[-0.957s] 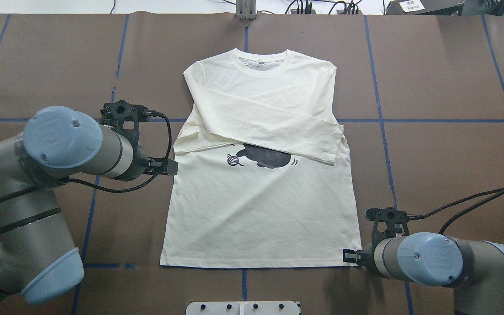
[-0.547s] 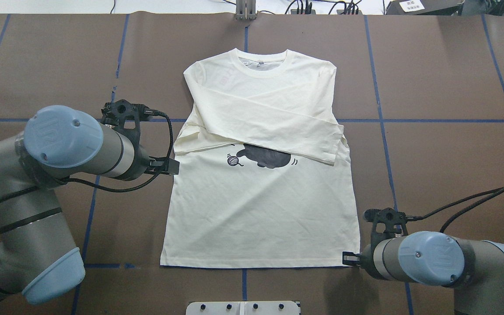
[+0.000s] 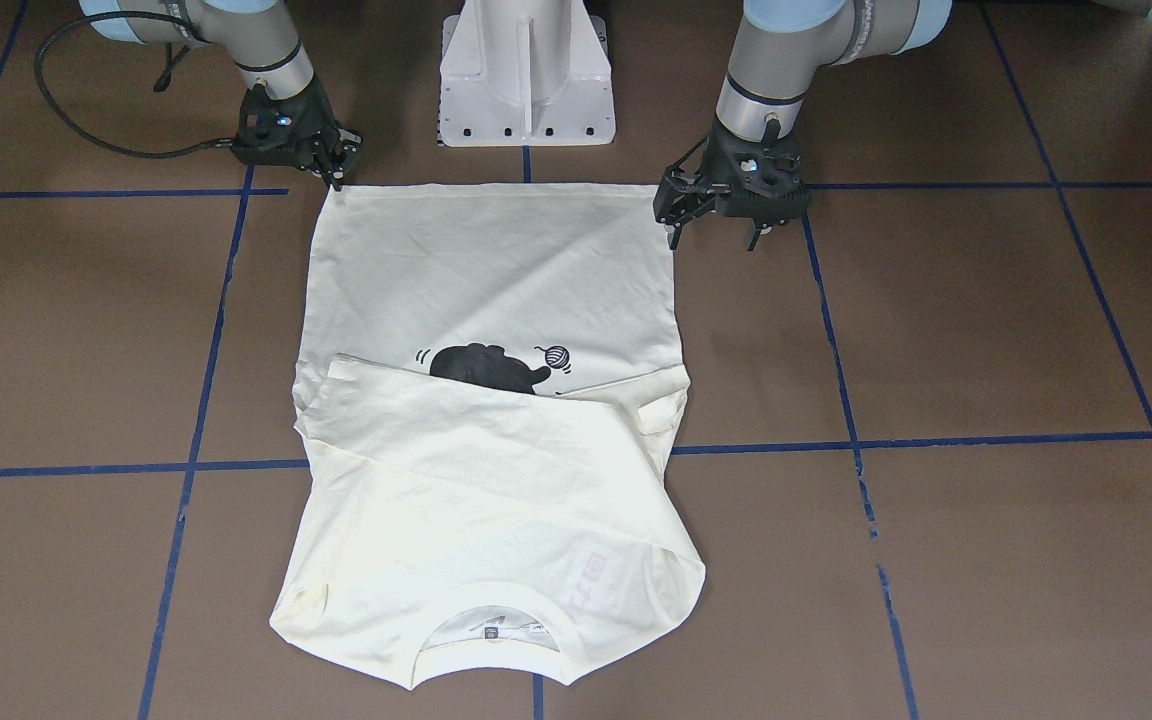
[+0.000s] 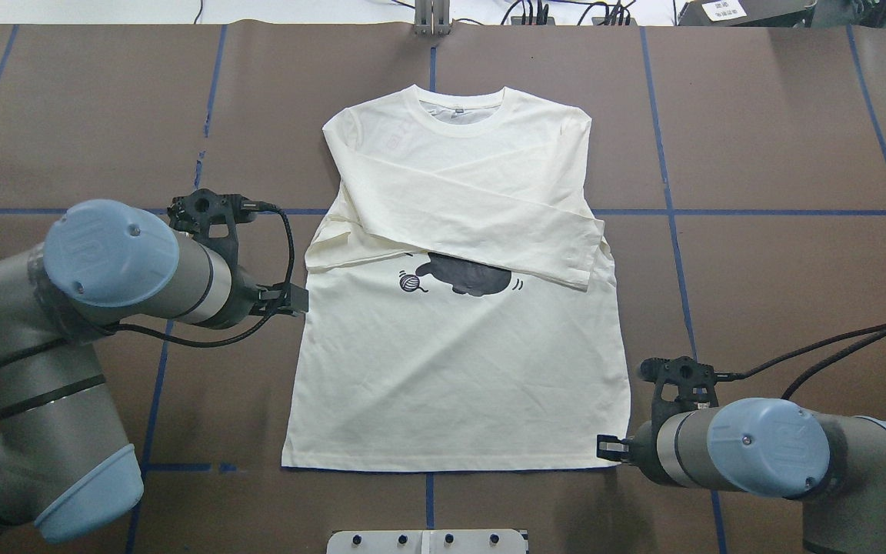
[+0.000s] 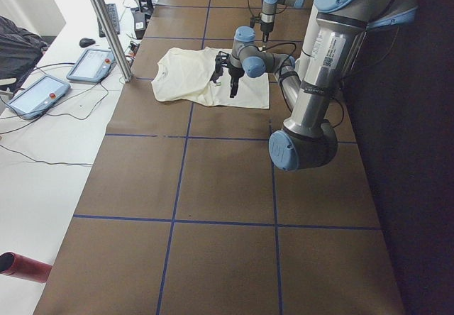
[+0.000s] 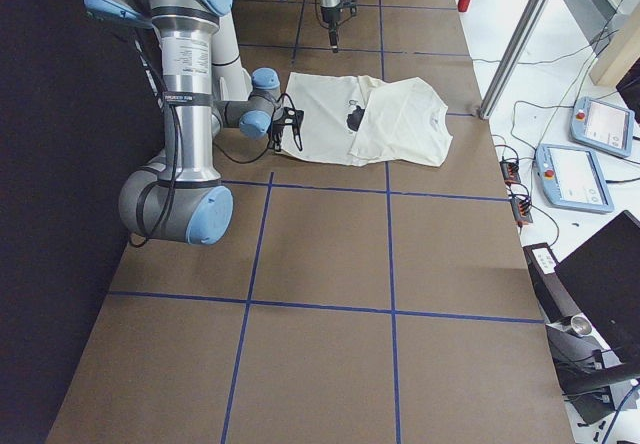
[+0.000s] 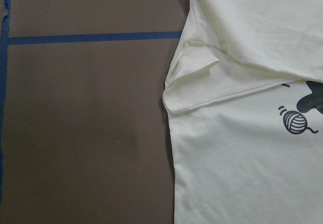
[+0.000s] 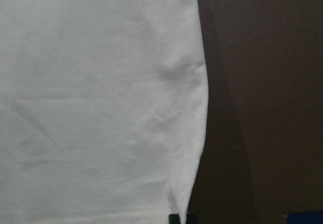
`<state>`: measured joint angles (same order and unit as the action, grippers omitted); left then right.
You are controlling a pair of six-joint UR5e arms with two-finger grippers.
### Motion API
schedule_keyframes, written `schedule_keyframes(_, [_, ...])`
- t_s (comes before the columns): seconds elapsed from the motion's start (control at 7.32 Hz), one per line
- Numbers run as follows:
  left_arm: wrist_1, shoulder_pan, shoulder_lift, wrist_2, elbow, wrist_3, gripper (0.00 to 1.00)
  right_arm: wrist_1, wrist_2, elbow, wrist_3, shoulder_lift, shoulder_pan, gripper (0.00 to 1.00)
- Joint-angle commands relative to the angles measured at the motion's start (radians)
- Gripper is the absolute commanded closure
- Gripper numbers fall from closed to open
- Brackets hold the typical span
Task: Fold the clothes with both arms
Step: 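Move both grippers to the hem corners nearest the robot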
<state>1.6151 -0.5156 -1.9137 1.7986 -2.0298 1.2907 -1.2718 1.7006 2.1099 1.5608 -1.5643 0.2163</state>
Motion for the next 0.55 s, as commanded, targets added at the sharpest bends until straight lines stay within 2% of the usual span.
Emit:
schedule_keyframes(0.0, [0.107,0.14,0.099,-0.008,-0.001,0.26,0.0,0.087,0.017,-0.002,-0.005,-0.008,0.029,1.0])
schedule_keyframes(0.14, [0.109,0.201,0.099,-0.03,-0.004,0.344,0.02,0.179,0.036,-0.008,-0.005,-0.041,0.041,1.0])
schedule_keyframes(0.27, [0.104,0.26,0.096,-0.075,-0.001,0.407,0.09,0.228,0.053,-0.025,-0.005,-0.046,0.051,1.0])
schedule_keyframes(0.41, [0.103,0.278,0.088,-0.077,0.006,0.418,0.13,0.233,0.053,-0.03,-0.005,-0.046,0.055,1.0])
